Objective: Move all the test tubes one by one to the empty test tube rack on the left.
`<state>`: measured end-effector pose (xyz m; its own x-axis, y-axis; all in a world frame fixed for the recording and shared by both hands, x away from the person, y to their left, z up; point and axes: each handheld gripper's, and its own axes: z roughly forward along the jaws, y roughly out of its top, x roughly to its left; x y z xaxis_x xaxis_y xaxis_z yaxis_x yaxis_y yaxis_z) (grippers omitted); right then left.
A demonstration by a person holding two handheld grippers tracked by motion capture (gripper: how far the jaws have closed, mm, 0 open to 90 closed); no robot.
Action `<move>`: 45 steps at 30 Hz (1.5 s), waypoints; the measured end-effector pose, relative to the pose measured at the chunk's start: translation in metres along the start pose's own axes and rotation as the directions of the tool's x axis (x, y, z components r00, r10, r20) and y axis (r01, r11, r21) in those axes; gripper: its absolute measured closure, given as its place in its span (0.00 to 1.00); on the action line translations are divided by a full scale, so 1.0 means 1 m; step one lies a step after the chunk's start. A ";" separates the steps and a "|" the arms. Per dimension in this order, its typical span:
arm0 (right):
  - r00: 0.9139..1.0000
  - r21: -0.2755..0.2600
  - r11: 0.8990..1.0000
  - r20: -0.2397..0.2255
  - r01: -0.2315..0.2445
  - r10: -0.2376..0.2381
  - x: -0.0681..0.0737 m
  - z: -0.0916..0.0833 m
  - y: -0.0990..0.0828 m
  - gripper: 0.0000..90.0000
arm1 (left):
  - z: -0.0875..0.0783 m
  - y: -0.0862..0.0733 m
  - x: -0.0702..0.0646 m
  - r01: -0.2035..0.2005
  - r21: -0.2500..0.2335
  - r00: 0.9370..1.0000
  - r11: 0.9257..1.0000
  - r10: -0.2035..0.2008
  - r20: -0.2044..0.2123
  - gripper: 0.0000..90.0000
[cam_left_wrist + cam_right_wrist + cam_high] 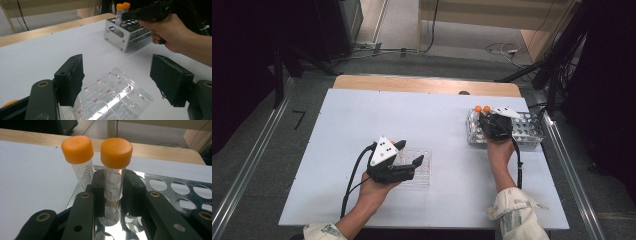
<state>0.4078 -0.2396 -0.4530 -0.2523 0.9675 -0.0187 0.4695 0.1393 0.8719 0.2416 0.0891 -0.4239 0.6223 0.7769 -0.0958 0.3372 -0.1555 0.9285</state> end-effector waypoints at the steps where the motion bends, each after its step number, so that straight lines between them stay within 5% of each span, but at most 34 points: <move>1: 1.000 0.000 1.000 -0.003 -0.001 0.001 0.000 0.000 0.000 0.79 | 0.000 0.000 0.000 0.001 0.000 1.000 1.000 -0.001 -0.001 0.31; 15: 1.000 -0.049 0.999 -0.014 -0.007 0.006 -0.004 -0.013 0.012 0.80 | 0.000 0.000 0.001 0.007 0.000 1.000 1.000 -0.007 0.004 0.28; 30: 0.999 -0.132 0.991 -0.032 0.021 -0.025 -0.014 -0.054 0.040 0.80 | -0.001 0.003 0.003 0.019 -0.001 1.000 1.000 -0.019 -0.021 0.19; 38: 0.994 -0.127 0.991 -0.090 0.048 -0.060 -0.009 -0.076 0.037 0.80 | -0.001 0.005 0.001 0.017 -0.007 1.000 1.000 -0.017 -0.014 0.19; 45: 0.977 -0.114 0.990 -0.185 0.089 -0.109 0.011 -0.091 0.025 0.80 | -0.001 0.009 -0.001 0.010 -0.008 1.000 1.000 -0.010 -0.009 0.19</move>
<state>0.3401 -0.2448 -0.3873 -0.4541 0.8907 -0.0224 0.3462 0.1995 0.9167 0.2436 0.0876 -0.4149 0.6124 0.7839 -0.1023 0.3383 -0.1429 0.9301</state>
